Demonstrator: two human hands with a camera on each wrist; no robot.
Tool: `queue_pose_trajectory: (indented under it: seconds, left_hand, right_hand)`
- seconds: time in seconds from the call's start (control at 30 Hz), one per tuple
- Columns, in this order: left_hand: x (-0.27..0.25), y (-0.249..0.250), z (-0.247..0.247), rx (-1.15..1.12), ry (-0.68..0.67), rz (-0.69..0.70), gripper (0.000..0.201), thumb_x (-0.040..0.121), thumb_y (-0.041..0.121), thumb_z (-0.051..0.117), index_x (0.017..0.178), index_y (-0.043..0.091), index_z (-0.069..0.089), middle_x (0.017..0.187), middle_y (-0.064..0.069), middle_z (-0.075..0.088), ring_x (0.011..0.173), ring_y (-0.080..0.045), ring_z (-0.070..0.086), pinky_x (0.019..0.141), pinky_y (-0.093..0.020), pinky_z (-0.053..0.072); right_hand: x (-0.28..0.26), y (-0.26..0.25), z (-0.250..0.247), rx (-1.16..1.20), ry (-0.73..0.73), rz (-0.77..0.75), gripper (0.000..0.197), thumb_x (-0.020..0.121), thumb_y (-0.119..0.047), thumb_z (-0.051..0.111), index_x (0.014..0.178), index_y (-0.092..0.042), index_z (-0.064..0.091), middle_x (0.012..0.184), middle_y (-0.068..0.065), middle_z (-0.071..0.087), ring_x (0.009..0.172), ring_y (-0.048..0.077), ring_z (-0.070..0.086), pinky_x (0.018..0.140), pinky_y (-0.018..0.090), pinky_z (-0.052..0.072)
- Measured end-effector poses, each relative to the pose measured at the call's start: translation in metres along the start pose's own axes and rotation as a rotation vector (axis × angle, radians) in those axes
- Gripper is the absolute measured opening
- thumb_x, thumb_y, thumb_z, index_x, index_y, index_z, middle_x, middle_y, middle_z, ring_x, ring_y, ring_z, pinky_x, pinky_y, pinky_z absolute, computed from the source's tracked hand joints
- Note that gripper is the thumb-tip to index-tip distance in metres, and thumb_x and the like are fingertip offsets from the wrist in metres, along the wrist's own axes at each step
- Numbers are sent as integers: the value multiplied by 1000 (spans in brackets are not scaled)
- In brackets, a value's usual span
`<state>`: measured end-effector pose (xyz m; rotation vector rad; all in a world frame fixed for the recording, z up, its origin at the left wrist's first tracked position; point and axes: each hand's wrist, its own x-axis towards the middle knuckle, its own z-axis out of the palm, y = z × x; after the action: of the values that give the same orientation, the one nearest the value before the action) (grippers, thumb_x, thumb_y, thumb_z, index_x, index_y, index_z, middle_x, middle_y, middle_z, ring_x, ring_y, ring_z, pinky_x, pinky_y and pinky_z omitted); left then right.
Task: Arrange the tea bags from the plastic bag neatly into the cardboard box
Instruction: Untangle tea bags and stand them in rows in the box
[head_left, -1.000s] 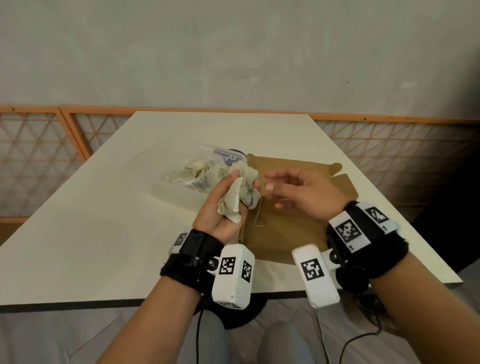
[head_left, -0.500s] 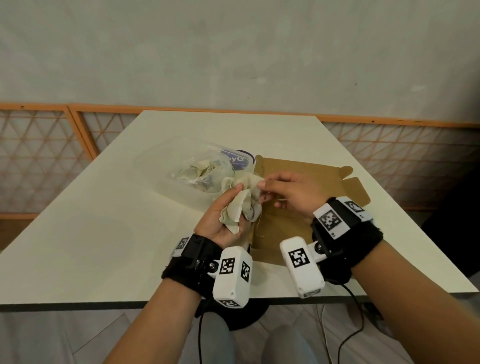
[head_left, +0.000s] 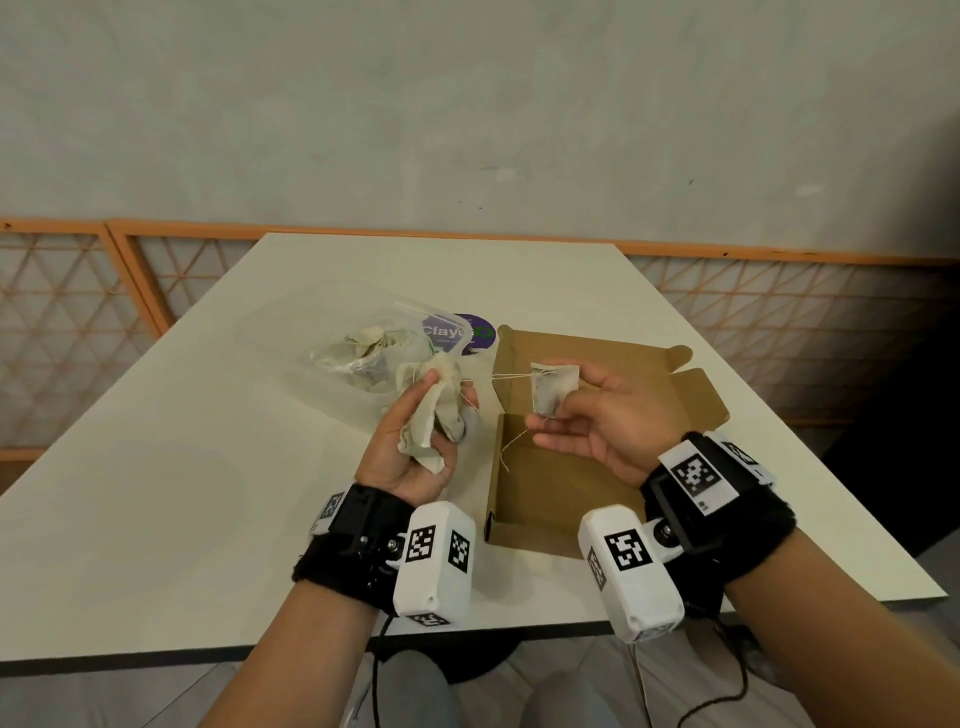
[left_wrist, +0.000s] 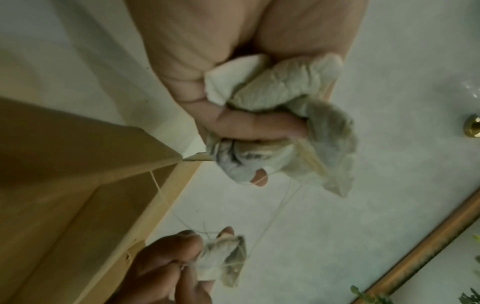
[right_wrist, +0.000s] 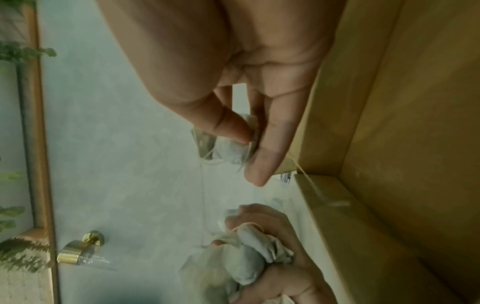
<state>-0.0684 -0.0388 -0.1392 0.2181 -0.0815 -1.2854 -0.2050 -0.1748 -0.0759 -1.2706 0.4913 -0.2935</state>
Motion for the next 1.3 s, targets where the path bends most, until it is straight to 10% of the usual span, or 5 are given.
queue_pose_trajectory:
  seconds: [0.23,0.73,0.9,1.13,1.3]
  left_hand:
    - [-5,-12,10,103,-8,-19,76,49,-2,90,114,4,51,91,-17,66,72,-24,70,33,-21,48]
    - [4,-21,3,487,23,100,62,44,19,95,100,4,73,91,-16,64,72,-20,66,64,-30,57]
    - [0,-25,8,535,10,75,52,41,18,95,86,3,74,72,-14,67,60,-19,67,57,-29,58]
    - [-2,-9,8,207,69,124,119,38,5,94,142,5,38,91,-12,59,67,-21,68,40,-22,52]
    - [0,-8,4,171,58,98,120,40,7,95,145,10,36,92,-10,57,70,-21,68,40,-21,51]
  right_hand:
    - [3,3,0,-125,78,-13,10,91,-7,55,87,-15,57,79,7,67,61,15,66,60,27,55]
    - [6,3,21,-596,179,-190,43,86,-10,62,126,-19,47,97,-5,51,80,9,54,56,11,43]
    - [12,-14,17,-833,177,-245,6,85,-16,64,90,-16,68,76,-9,58,72,5,52,62,11,39]
    - [15,-22,-10,-934,250,-125,5,85,-10,62,87,-8,66,85,7,63,71,14,54,58,17,44]
    - [12,-27,-8,-944,119,-98,8,84,-1,61,89,-7,62,70,0,58,63,11,53,42,5,38]
